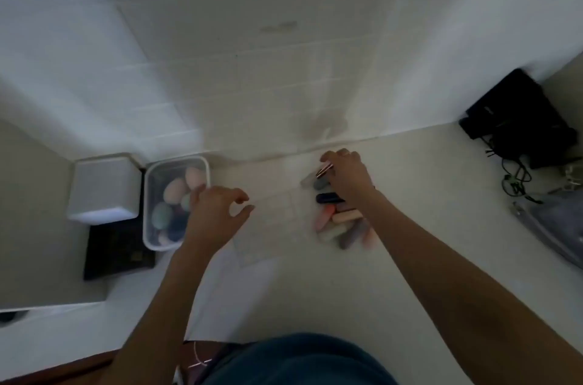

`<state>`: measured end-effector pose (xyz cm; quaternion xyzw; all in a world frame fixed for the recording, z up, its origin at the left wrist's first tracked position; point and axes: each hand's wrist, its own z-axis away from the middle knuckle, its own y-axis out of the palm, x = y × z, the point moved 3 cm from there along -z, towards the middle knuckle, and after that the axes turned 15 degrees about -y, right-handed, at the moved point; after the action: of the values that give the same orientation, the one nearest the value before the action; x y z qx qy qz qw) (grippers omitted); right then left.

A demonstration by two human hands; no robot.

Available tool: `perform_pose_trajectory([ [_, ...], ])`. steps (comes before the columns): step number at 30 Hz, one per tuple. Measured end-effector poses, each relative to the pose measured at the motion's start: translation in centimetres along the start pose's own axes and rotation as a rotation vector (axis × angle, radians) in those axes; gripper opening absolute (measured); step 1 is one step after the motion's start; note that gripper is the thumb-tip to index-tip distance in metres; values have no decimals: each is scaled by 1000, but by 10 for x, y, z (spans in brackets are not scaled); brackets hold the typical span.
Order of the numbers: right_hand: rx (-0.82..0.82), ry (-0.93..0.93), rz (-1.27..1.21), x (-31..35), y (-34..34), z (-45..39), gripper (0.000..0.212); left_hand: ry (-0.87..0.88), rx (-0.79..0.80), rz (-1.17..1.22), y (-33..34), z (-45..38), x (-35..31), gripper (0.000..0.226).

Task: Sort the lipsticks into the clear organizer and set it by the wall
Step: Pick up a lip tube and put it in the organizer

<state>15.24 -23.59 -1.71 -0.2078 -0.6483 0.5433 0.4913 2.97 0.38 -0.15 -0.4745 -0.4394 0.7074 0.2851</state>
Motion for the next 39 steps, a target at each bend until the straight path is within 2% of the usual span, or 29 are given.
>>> perform_pose_trajectory([
  [2, 80, -60, 128, 3, 0, -8, 39, -30, -65, -67, -1, 4, 6, 15],
  [5, 260, -187, 269, 5, 6, -16, 38, -68, -99, -44, 6, 14, 14, 13],
  [7, 310, -256, 375, 8, 9, -19, 34, -84, -113, 2, 10, 14, 16, 13],
  [15, 314, -411, 553, 24, 14, -27, 22, -115, -112, 14, 10, 7, 12, 14],
  [17, 279, -417, 517, 25, 13, -25, 30, -111, -100, 17, 9, 8, 10, 14],
  [19, 166, -390, 453, 27, 7, -21, 42, -117, -90, 11, 9, 9, 9, 17],
  [21, 57, -372, 348, 35, 0, -16, 45, -107, -110, 5, 9, 10, 6, 28],
  [25, -107, -505, 122, 69, -12, -1, 29, -2, -112, 200, 3, 11, -16, 54],
  [27, -130, -573, 36, 85, -13, 6, 26, 50, -90, 276, -2, 12, -28, 55],
  [29, -106, -563, -136, 97, -13, 13, 24, 126, -161, 259, -9, 13, -32, 43],
  [32, -202, -317, -550, 100, -17, 22, 19, 128, -206, 294, -17, 16, -26, 23],
  [35, -291, -4, -1087, 98, -16, 31, 20, 12, -147, 487, -18, 25, -16, 15],
  [37, -305, 80, -1386, 102, -12, 37, 15, -84, -102, 622, -16, 32, -10, 13],
  [39, -320, 93, -1467, 108, -9, 42, 14, -127, -79, 695, -14, 39, -4, 14],
])
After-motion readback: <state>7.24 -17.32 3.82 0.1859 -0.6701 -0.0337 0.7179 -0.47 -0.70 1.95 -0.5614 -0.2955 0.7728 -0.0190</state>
